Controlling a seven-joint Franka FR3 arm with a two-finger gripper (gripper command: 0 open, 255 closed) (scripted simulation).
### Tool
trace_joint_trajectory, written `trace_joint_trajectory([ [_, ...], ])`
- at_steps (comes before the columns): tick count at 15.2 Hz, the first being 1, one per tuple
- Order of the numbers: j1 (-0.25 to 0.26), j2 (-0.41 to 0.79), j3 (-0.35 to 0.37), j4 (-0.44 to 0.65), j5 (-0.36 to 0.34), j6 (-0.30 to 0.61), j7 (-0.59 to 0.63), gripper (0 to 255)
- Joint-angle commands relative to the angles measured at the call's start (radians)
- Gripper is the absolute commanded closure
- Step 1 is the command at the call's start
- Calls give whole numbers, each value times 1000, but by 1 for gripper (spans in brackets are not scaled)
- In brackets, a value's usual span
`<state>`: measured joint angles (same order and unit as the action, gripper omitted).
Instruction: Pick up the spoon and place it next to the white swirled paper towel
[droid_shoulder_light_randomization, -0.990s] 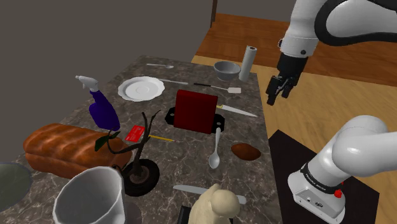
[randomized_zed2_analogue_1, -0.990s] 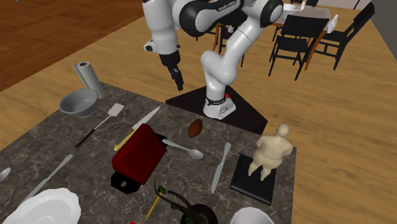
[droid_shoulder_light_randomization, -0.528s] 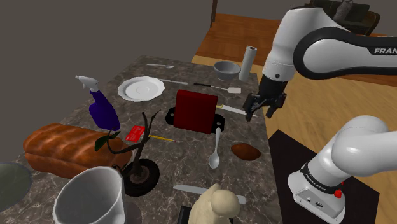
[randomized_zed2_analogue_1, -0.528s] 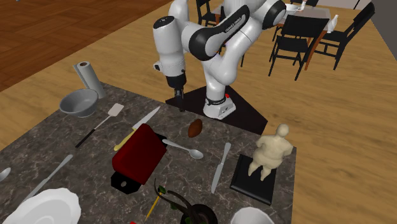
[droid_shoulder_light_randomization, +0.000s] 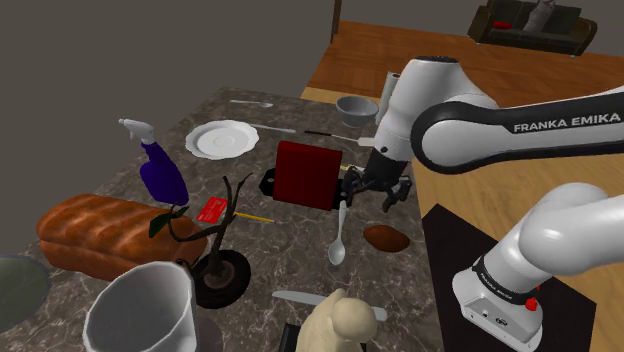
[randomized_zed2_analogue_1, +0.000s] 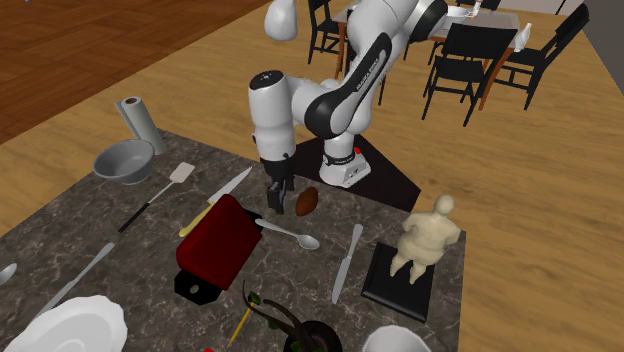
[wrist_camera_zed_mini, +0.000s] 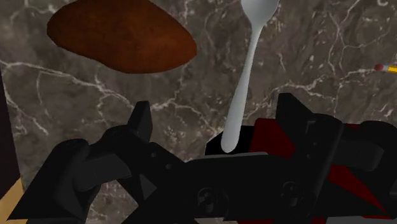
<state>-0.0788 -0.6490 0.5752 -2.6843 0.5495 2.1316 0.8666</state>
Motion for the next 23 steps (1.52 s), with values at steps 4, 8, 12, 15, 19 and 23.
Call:
trace_joint_trajectory([
  [4,-70,157,148,33,38,198,190,0],
  [8,-80,215,183,18,43,273,193,0],
  [12,-89,256,207,10,41,323,197,0],
  [15,-90,256,207,10,41,323,197,0],
  [19,-89,256,207,10,41,323,197,0],
  [23,-89,256,207,10,41,323,197,255],
])
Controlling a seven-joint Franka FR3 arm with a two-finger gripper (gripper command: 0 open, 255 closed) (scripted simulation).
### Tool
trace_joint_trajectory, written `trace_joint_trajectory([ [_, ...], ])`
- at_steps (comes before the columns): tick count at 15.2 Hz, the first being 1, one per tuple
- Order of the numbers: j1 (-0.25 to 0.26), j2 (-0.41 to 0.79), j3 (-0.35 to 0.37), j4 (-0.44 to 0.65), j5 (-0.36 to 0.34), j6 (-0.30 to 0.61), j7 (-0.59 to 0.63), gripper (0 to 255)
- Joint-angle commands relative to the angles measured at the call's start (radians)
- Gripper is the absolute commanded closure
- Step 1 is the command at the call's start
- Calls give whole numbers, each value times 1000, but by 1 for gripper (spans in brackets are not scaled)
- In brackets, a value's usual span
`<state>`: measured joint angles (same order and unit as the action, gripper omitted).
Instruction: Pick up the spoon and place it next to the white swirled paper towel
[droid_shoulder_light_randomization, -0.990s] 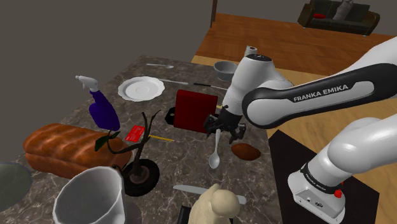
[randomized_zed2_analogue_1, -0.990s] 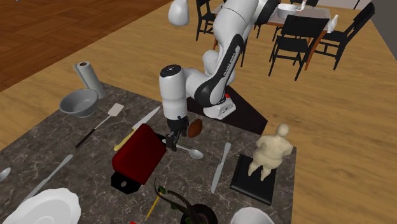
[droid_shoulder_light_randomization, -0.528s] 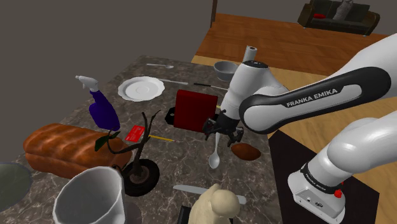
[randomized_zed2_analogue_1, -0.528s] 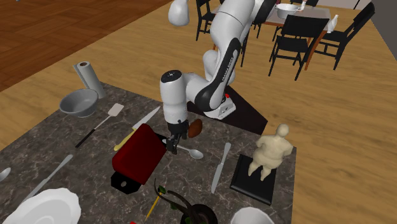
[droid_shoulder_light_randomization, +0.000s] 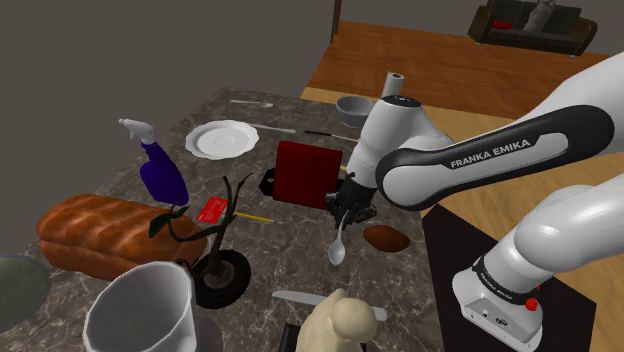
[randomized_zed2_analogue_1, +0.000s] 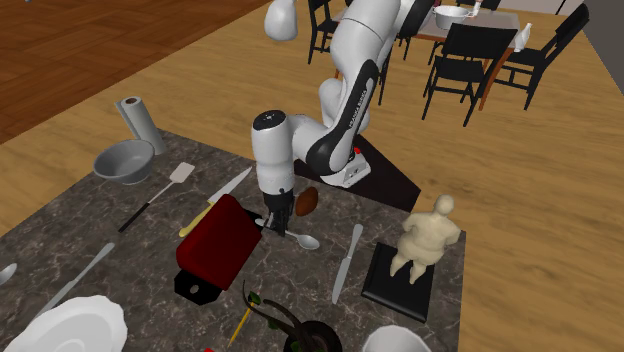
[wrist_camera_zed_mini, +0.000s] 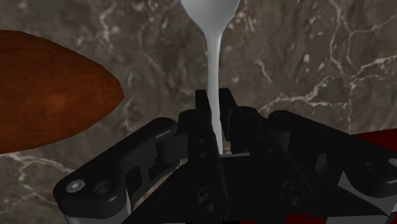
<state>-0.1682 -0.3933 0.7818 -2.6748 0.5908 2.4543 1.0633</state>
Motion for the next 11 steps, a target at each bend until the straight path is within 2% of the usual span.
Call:
trace_joint_trajectory([
  [1,0,0,0,0,0,0,0,255],
  [6,0,0,0,0,0,0,0,255],
  [11,11,-66,-35,28,-6,-93,4,255],
])
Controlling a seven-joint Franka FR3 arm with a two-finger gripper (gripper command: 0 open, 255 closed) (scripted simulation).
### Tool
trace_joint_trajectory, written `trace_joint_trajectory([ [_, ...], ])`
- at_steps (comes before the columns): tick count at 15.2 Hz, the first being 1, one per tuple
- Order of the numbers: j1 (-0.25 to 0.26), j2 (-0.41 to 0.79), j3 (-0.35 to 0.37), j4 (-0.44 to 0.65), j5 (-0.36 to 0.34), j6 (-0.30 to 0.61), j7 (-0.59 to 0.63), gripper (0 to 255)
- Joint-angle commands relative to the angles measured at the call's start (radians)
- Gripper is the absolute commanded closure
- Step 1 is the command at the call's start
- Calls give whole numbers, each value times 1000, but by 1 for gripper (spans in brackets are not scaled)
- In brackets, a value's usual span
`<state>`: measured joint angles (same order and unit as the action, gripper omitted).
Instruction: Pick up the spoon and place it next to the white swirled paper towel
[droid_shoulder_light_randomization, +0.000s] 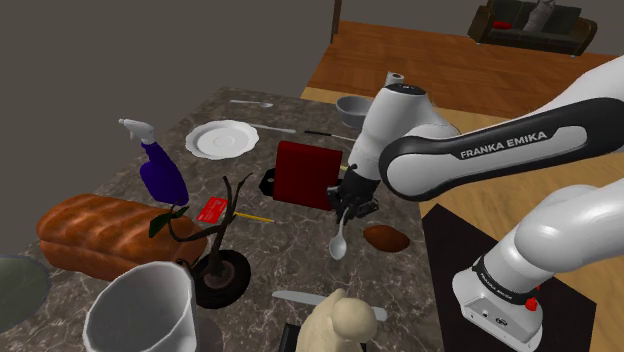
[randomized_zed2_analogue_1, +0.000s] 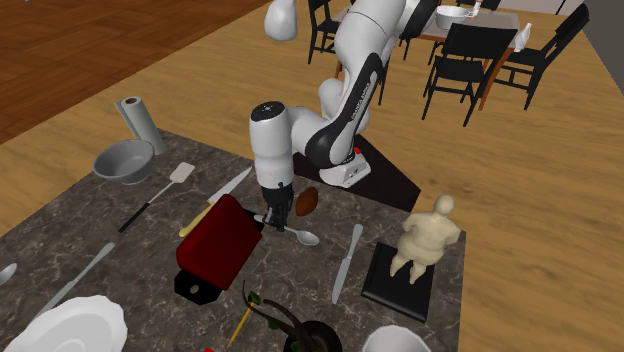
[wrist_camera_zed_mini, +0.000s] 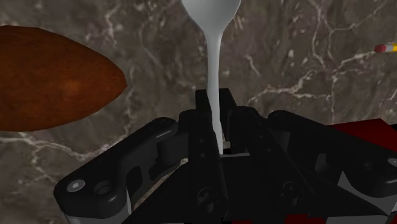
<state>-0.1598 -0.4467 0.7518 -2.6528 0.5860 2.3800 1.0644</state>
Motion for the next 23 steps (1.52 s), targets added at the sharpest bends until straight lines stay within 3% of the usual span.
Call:
trace_joint_trajectory([
  [1,4,-24,-12,12,-3,-36,4,255],
  [23,7,-179,-139,202,-77,-380,45,255],
])
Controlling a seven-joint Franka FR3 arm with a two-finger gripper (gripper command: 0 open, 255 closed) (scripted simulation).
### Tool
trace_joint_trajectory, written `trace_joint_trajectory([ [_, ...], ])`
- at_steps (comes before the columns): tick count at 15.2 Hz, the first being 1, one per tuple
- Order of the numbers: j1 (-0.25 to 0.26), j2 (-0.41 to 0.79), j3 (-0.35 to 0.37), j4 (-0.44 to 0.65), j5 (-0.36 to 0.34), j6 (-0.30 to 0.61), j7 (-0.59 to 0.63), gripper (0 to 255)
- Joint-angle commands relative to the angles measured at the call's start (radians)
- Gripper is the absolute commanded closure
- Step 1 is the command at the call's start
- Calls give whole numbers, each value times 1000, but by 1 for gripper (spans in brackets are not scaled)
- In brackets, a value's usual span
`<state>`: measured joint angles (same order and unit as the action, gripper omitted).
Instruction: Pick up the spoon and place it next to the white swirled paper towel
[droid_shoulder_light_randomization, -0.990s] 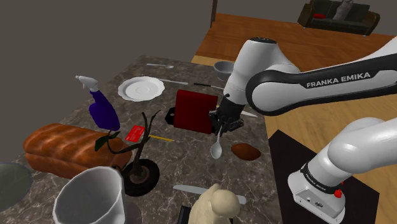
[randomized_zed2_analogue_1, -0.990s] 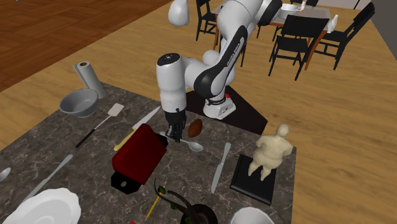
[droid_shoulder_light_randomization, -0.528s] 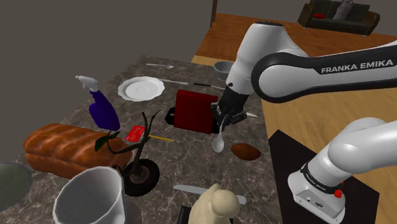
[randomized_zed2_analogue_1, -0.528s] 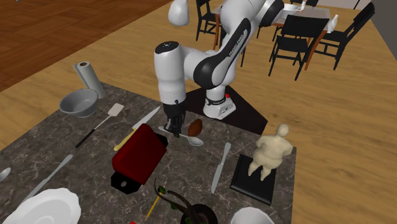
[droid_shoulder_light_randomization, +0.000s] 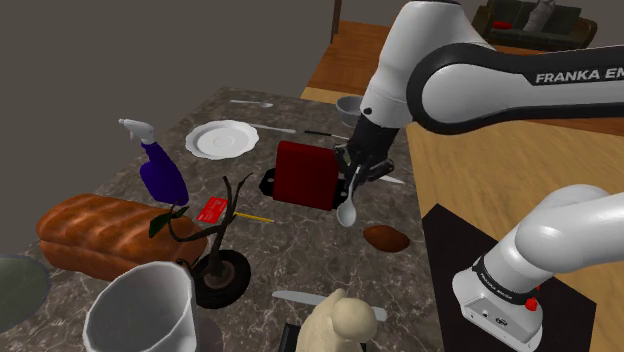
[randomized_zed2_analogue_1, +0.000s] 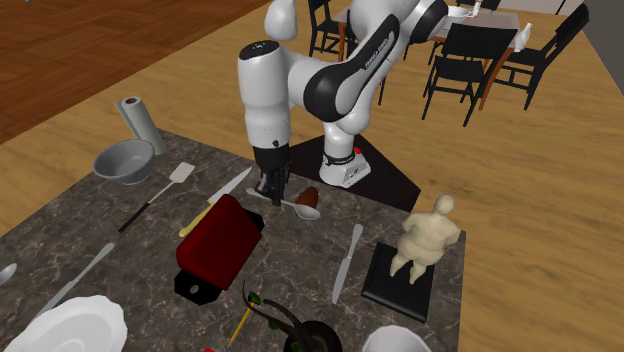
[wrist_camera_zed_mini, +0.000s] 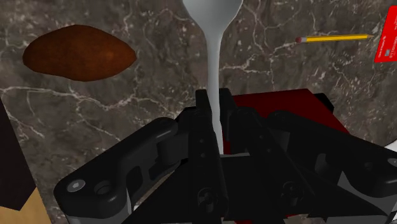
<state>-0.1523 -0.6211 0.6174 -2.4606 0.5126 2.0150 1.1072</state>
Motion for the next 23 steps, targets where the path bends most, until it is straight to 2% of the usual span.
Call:
trace_joint_trajectory([
  [1,-1,-7,-10,21,-7,-29,5,255],
  [23,-27,-5,-89,305,-80,-310,57,255],
])
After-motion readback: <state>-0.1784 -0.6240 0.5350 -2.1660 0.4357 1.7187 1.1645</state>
